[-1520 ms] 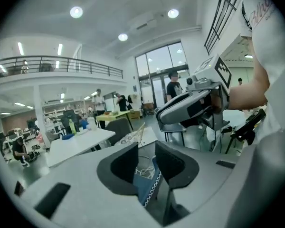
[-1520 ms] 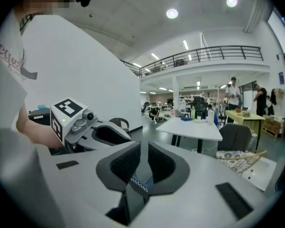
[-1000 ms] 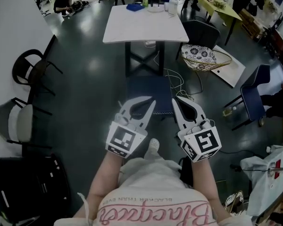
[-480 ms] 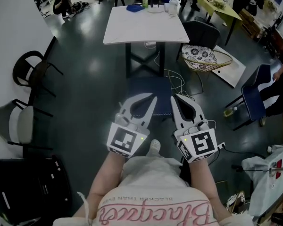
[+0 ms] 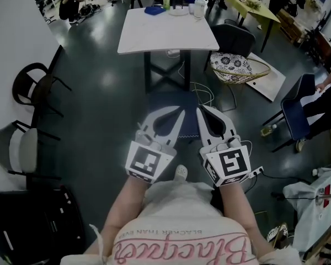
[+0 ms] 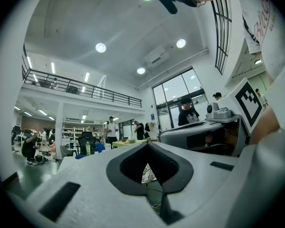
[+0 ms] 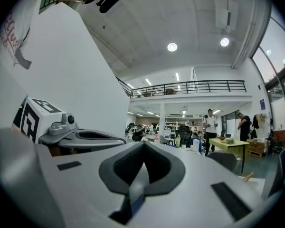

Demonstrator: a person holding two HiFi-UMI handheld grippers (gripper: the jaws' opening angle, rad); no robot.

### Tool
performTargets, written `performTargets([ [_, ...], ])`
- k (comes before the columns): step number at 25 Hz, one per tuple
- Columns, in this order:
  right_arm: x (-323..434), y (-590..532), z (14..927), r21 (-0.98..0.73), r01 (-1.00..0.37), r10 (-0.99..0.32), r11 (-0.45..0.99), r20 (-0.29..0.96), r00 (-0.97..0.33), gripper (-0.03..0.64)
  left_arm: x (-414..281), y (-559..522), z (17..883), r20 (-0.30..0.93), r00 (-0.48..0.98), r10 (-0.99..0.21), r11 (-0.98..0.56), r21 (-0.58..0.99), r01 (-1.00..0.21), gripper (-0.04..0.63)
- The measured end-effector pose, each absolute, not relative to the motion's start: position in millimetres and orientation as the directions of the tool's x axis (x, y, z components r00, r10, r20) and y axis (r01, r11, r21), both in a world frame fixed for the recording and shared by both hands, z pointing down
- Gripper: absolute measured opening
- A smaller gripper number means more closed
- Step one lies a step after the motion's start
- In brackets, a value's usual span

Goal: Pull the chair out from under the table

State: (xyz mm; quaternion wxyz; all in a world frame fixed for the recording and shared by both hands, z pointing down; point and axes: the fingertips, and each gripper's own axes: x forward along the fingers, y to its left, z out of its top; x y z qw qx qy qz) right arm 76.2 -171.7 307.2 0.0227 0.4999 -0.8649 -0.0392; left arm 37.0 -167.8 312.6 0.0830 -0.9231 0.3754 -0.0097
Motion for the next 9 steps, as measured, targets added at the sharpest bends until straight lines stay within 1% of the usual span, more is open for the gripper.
performTargets([
  [9, 78, -187, 306, 0.082, -0.863, -0.866, 0.499, -0.004, -0.501, 0.003, 42, -184, 309, -0.045, 0.716, -0.696, -0.703, -0.160, -0.693, 0.005],
])
